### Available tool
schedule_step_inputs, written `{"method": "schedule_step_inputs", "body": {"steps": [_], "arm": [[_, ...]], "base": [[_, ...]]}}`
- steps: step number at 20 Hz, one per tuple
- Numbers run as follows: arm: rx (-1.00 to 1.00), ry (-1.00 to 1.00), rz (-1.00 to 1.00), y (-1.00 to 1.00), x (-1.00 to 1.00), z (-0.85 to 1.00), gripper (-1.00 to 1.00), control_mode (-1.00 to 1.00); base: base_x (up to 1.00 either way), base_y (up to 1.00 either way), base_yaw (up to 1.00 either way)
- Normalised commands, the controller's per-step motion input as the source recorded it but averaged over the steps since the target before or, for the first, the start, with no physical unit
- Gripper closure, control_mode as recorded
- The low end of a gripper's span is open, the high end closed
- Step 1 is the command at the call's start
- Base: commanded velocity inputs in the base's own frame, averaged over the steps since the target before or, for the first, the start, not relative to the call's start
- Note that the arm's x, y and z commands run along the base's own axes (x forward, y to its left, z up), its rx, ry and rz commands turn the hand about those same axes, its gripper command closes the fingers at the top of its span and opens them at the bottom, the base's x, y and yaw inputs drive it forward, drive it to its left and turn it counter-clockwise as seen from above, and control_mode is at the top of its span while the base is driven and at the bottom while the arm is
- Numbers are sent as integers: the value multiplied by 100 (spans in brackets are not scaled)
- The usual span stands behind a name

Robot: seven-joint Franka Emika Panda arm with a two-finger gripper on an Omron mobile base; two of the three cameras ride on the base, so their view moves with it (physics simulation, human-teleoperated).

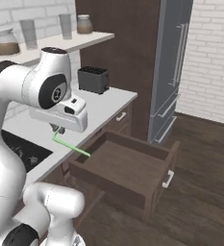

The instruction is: Take a straw from the drawer in front and place it inside the glass cup on the dining counter.

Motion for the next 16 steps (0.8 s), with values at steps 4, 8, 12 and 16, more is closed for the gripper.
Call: {"method": "schedule_step_inputs", "body": {"steps": [4, 8, 12, 16], "arm": [[0, 0, 0, 0, 0, 0, 100, 100], [0, 0, 0, 0, 0, 0, 100, 100], [0, 0, 0, 0, 0, 0, 100, 100], [0, 0, 0, 0, 0, 0, 100, 100]], "base": [[-99, -36, -2], [-42, -82, -4], [-1, -96, -7], [15, -93, -14]]}}
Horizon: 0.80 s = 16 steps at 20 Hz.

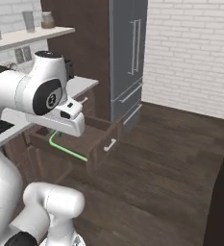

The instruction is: Take a straw from the drawer in front and place it inside the glass cup on the dining counter.

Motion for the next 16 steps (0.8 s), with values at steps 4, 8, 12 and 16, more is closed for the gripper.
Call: {"method": "schedule_step_inputs", "body": {"steps": [4, 8, 12, 16], "arm": [[0, 0, 0, 0, 0, 0, 100, 100], [0, 0, 0, 0, 0, 0, 100, 100], [0, 0, 0, 0, 0, 0, 100, 100], [0, 0, 0, 0, 0, 0, 100, 100]], "base": [[30, -88, -17], [61, -60, -19], [91, -31, -24], [99, -23, -27]]}}
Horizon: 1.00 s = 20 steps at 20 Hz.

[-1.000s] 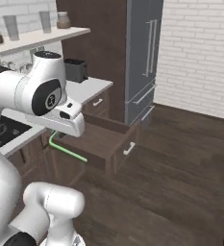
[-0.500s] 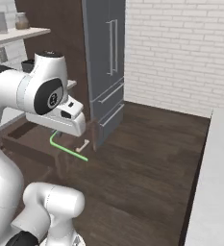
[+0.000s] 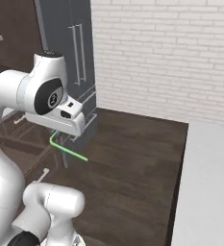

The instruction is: Take a straw from the drawer in front and place it inside the glass cup on the dining counter.

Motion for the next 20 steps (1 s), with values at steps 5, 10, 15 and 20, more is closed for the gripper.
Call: {"method": "schedule_step_inputs", "body": {"steps": [5, 10, 15, 20], "arm": [[0, 0, 0, 0, 0, 0, 100, 100], [0, 0, 0, 0, 0, 0, 100, 100], [0, 0, 0, 0, 0, 0, 100, 100], [0, 0, 0, 0, 0, 0, 100, 100]], "base": [[100, -16, -27], [100, 0, -22], [100, 4, -17], [100, 2, -18]]}}
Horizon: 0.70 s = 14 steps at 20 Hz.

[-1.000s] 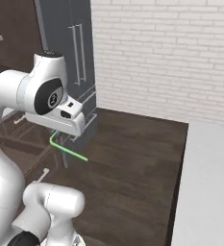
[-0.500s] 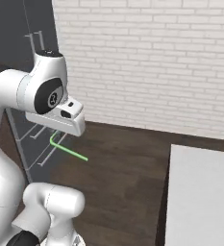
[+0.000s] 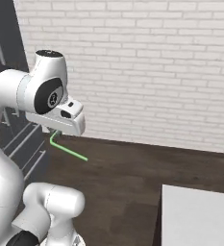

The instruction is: Take a straw from the drawer in front and place it inside the glass cup on the dining counter.

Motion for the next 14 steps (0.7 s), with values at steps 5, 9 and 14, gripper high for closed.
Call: {"method": "schedule_step_inputs", "body": {"steps": [5, 9, 14], "arm": [[0, 0, 0, 0, 0, 0, 100, 100], [0, 0, 0, 0, 0, 0, 100, 100], [0, 0, 0, 0, 0, 0, 100, 100]], "base": [[100, 0, -22], [100, 2, -28], [100, 5, -39]]}}
